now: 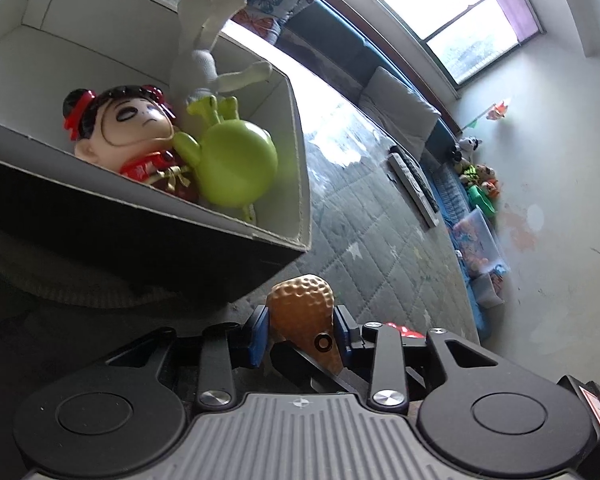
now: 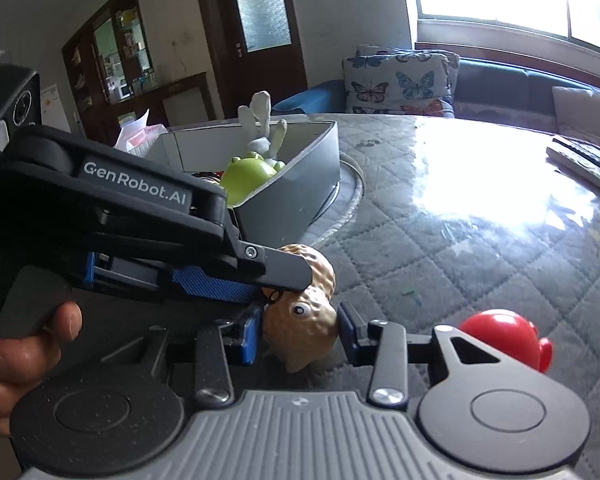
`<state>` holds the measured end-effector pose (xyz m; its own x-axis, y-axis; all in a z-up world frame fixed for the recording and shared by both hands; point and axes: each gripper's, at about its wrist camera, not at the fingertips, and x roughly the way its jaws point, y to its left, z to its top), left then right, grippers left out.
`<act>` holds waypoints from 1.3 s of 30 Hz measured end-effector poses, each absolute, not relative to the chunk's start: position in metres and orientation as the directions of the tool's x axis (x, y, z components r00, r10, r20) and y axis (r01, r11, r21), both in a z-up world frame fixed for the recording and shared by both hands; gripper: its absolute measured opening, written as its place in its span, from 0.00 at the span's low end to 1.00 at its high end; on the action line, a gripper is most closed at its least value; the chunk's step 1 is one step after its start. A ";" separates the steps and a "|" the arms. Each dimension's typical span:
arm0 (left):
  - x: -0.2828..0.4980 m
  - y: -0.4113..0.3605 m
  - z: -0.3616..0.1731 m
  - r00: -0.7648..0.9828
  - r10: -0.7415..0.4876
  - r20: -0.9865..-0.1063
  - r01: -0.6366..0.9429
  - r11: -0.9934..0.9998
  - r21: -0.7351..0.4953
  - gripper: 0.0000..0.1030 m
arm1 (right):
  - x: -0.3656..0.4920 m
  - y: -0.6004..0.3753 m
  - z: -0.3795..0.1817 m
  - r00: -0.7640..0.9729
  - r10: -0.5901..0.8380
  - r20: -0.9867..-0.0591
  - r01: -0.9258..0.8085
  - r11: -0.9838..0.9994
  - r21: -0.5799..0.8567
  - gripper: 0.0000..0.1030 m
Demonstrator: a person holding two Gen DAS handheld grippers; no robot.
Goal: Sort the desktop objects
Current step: 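Move the left gripper to the tan peanut toy and grasp it, then lift the peanut toy with the left gripper and lower it into the shoebox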
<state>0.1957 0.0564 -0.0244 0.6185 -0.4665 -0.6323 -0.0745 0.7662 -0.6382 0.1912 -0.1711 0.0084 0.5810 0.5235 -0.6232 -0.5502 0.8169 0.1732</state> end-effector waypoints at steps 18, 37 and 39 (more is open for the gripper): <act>0.152 0.101 0.047 0.738 -0.427 -0.523 0.023 0.791 -0.612 0.35 | 0.167 -0.142 0.067 0.628 0.594 -0.503 -0.616 0.774 0.147 0.38; 0.232 0.216 0.037 0.765 -0.290 -0.575 -0.163 0.777 -0.608 0.35 | 0.249 -0.009 0.063 0.527 0.635 -0.565 -0.707 0.697 0.123 0.37; 0.235 0.228 0.029 0.760 -0.281 -0.586 -0.191 0.765 -0.615 0.35 | 0.256 0.004 0.058 0.503 0.637 -0.585 -0.716 0.686 0.131 0.37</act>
<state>0.2347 0.2280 0.0291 0.7599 -0.2810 -0.5861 -0.1910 0.7654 -0.6146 0.2562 0.0041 0.0579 0.5027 0.6368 -0.5846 -0.7159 0.6857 0.1314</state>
